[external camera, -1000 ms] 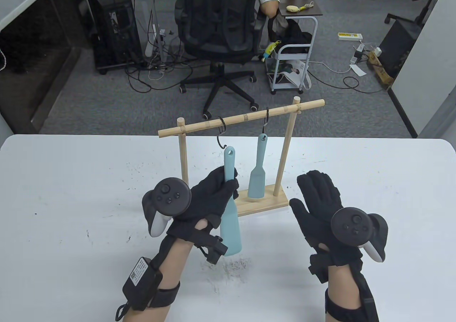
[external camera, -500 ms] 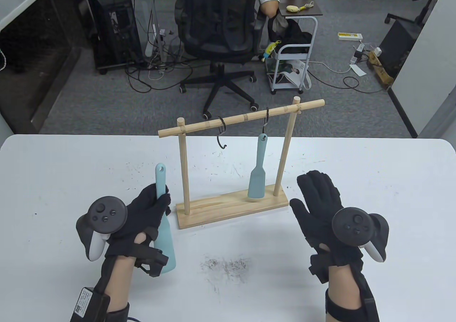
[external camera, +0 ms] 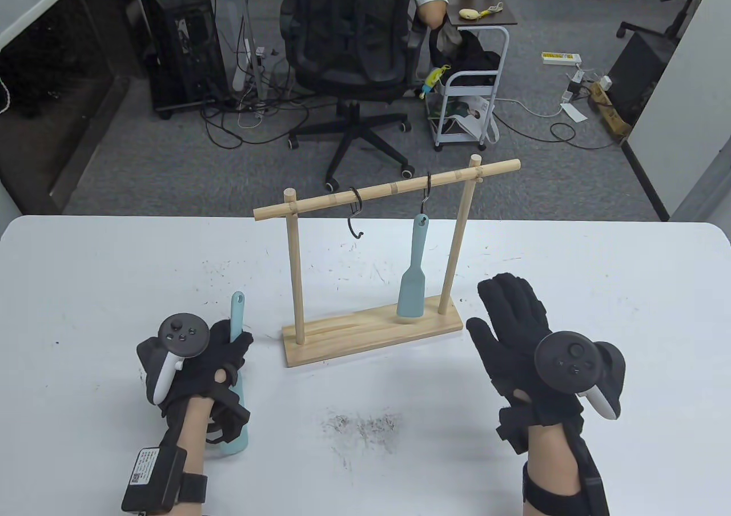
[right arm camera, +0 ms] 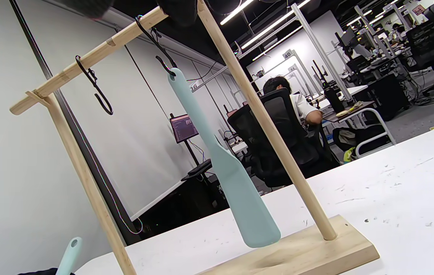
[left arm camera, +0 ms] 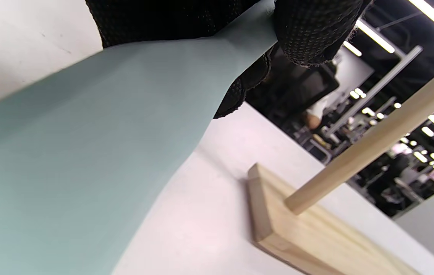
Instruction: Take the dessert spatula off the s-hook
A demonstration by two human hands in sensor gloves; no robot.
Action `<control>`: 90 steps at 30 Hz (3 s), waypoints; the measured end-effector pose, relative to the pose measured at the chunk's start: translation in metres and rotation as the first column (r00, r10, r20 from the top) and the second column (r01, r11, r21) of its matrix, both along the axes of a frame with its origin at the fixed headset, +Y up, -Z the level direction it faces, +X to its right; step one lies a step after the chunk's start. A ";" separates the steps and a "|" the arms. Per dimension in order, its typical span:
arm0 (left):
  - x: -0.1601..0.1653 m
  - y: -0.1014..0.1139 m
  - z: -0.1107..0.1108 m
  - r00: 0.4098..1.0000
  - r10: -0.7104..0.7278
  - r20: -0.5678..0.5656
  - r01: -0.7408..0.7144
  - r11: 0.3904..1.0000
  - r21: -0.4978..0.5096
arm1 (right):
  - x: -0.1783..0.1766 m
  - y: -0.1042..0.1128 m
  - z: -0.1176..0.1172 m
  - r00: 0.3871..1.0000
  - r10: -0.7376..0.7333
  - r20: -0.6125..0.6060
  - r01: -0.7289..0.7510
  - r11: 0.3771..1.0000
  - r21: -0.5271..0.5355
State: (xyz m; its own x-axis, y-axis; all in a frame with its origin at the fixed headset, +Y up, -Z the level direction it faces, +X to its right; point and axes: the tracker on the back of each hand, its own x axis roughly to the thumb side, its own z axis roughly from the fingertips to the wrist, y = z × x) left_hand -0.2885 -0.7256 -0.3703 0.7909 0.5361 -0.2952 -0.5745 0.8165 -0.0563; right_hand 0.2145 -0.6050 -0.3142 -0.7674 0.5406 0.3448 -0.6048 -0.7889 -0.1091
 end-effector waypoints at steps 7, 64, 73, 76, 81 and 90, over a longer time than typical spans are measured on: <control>0.005 -0.015 -0.012 0.987 -0.158 -0.038 0.154 0.985 -0.080 | 0.000 -0.001 -0.001 1.000 -0.002 -0.004 0.002 1.000 -0.006; 0.035 0.026 -0.010 0.871 -0.491 0.023 0.484 0.849 -0.213 | -0.004 -0.003 -0.004 1.000 0.003 -0.012 -0.004 1.000 -0.023; 0.083 0.100 0.026 0.876 -0.482 -0.007 0.475 0.861 0.181 | -0.005 -0.004 -0.005 1.000 0.013 -0.010 -0.013 1.000 -0.027; 0.103 0.117 0.042 0.881 -0.473 -0.010 0.452 0.836 0.312 | -0.004 -0.004 -0.005 1.000 0.014 -0.006 -0.014 1.000 -0.028; 0.130 0.132 0.063 0.883 -0.469 -0.008 0.419 0.780 0.464 | -0.005 -0.004 -0.005 1.000 0.017 -0.004 -0.017 0.999 -0.030; 0.138 0.133 0.080 0.894 -0.449 -0.012 0.368 0.718 0.590 | -0.005 -0.005 -0.006 1.000 0.025 0.003 -0.025 0.999 -0.029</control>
State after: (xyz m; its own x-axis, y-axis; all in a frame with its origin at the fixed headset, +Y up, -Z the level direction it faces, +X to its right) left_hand -0.1503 -0.5926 -0.2904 0.9799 0.1873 0.0689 -0.1982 0.8741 0.4435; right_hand 0.2096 -0.6100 -0.3199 -0.7815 0.5313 0.3270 -0.5849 -0.8064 -0.0878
